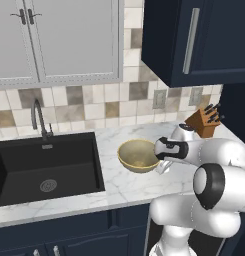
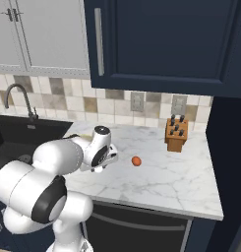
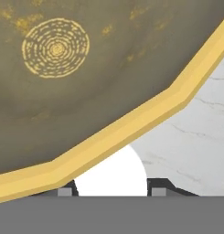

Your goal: Gather the eggs and milk located in the vicinity of the sink area and place them right next to the bowl.

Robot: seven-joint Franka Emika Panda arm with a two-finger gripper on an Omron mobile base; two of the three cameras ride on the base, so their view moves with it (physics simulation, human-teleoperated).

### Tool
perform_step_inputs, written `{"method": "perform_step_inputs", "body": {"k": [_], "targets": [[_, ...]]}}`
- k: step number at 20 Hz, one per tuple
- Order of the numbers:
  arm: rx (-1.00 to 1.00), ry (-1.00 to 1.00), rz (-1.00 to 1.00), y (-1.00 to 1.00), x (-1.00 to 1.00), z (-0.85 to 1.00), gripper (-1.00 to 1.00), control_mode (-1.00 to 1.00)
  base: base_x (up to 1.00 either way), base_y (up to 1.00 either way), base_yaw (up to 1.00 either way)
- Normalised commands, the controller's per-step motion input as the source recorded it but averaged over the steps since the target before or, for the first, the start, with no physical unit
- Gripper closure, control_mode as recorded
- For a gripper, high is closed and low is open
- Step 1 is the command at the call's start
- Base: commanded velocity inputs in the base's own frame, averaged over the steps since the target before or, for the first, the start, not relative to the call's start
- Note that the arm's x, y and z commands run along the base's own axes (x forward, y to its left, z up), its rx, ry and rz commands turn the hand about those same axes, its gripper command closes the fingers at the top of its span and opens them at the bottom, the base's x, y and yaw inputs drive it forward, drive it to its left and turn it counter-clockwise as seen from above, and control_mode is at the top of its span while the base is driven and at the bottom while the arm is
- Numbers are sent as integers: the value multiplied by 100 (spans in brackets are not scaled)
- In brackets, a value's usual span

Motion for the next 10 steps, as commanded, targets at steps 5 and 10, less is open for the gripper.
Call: {"method": "perform_step_inputs", "body": {"k": [5,10], "targets": [[0,-2,0,0,0,0,-100,-100,0,0,0],[0,0,0,0,0,0,-100,-100,0,0,0]]}}
